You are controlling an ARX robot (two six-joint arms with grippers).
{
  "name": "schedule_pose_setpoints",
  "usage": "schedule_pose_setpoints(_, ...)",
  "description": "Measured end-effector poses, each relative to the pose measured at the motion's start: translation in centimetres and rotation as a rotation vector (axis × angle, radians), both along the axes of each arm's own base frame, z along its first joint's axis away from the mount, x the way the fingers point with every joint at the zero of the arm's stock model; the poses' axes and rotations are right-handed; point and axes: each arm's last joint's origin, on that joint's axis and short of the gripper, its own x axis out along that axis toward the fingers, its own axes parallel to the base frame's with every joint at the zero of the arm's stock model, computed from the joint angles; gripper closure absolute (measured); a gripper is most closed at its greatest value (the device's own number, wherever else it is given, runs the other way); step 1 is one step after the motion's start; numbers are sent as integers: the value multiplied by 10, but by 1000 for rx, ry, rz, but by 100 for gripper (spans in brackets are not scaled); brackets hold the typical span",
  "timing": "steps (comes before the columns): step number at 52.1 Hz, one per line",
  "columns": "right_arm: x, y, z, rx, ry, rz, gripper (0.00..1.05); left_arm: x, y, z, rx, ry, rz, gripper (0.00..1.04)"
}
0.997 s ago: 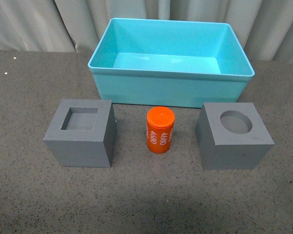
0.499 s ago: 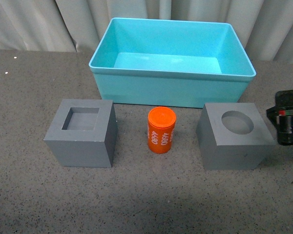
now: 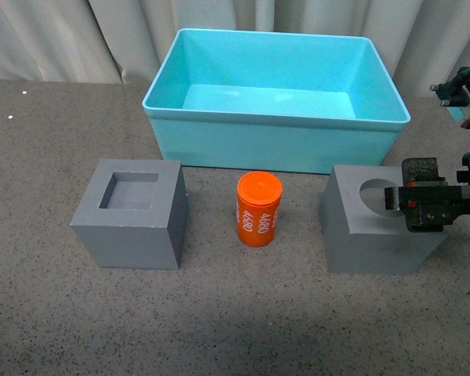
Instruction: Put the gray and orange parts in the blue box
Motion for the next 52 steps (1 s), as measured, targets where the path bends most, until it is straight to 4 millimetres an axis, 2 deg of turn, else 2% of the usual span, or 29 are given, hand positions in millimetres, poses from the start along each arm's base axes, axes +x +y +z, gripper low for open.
schedule_pose_setpoints(8, -1, -1, -1, 8, 14, -17, 81, 0, 0, 0, 0, 0, 0, 7)
schedule_pose_setpoints(11, -1, -1, 0, 15, 11, -23, 85, 0, 0, 0, 0, 0, 0, 7)
schedule_pose_setpoints(22, -12, -8, 8, 42, -1, -46, 87, 0, 0, 0, 0, 0, 0, 7)
schedule_pose_setpoints(27, -21, -11, 17, 28, -29, -56, 87, 0, 0, 0, 0, 0, 0, 7)
schedule_pose_setpoints(32, -27, -13, 36, 25, -78, -60, 87, 0, 0, 0, 0, 0, 0, 7)
schedule_pose_setpoints(36, -33, -15, 67, 45, -170, -55, 87, 0, 0, 0, 0, 0, 0, 7)
schedule_pose_setpoints(41, -33, -15, 90, 72, -233, -42, 87, 0, 0, 0, 0, 0, 0, 7)
schedule_pose_setpoints(47, -18, -15, 117, 91, -323, -35, 87, 0, 0, 0, 0, 0, 0, 7)
schedule_pose_setpoints(52, 0, -13, 127, 96, -354, -31, 87, 0, 0, 0, 0, 0, 0, 7)
